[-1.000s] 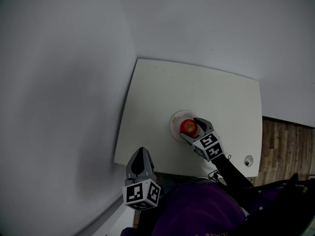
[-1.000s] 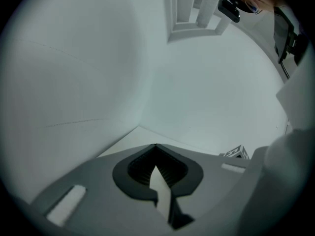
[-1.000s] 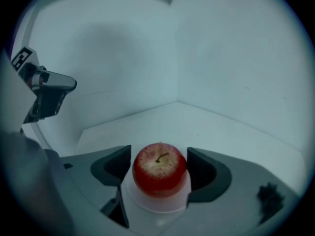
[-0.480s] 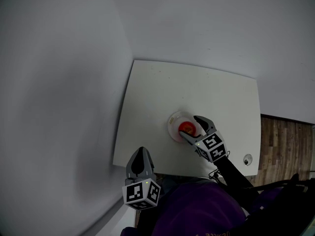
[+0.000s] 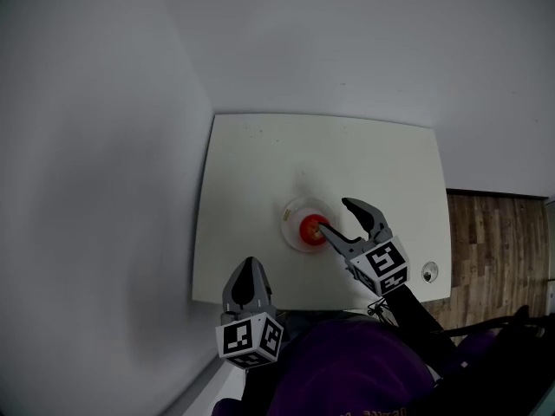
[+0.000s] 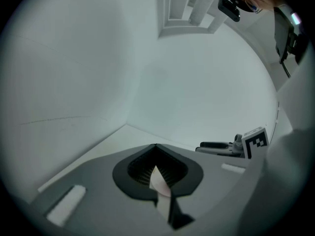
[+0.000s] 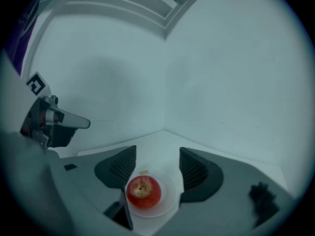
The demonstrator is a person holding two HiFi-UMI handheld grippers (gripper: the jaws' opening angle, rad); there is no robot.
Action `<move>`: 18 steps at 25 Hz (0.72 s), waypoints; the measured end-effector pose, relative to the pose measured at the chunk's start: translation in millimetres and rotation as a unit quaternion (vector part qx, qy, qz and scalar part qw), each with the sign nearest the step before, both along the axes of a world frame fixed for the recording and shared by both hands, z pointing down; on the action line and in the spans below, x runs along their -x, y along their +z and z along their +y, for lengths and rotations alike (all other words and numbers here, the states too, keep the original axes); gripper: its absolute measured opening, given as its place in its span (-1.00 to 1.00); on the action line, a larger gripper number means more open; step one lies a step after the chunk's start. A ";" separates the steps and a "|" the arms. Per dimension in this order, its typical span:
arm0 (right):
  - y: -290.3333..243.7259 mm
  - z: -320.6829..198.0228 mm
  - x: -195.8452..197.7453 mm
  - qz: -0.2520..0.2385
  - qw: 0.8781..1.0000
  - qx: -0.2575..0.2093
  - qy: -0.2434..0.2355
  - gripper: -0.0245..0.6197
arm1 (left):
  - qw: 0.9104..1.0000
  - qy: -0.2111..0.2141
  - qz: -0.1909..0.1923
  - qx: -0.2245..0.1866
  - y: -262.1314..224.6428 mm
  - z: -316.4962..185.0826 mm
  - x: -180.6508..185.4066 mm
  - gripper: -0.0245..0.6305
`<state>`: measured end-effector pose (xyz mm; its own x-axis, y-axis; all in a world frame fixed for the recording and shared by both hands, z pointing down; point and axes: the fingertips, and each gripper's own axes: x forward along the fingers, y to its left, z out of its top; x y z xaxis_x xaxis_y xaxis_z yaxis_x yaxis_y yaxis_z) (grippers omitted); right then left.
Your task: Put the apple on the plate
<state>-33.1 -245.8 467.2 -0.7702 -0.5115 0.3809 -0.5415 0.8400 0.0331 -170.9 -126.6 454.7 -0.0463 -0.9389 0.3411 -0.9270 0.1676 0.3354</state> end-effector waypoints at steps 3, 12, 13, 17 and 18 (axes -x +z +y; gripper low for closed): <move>-18.6 -3.6 -15.8 -0.008 0.999 -0.035 0.033 -0.58 | 1.000 0.016 0.001 0.005 -5.3 -3.7 -10.0 -0.91; -41.5 -1.3 -46.7 -0.023 0.995 -0.054 0.078 -0.88 | 0.999 0.039 0.006 -0.015 -10.1 -11.9 -31.3 -0.91; -43.7 -0.1 -49.6 -0.024 0.995 -0.056 0.082 -0.89 | 0.999 0.042 0.007 -0.016 -11.0 -12.7 -34.0 -0.91; -50.7 3.2 -60.6 -0.029 0.993 -0.063 0.095 -0.89 | 0.998 0.062 0.006 -0.021 -11.8 -15.7 -44.8 -0.91; -52.2 3.4 -63.3 -0.031 0.993 -0.065 0.099 -0.89 | 0.998 0.065 0.007 -0.022 -12.1 -16.7 -47.2 -0.91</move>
<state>30.2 -242.5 415.0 -0.6700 -0.6965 0.2568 -0.6992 0.7083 0.0968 -123.7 -143.3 442.6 0.0808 -0.9505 0.3000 -0.9351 0.0320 0.3530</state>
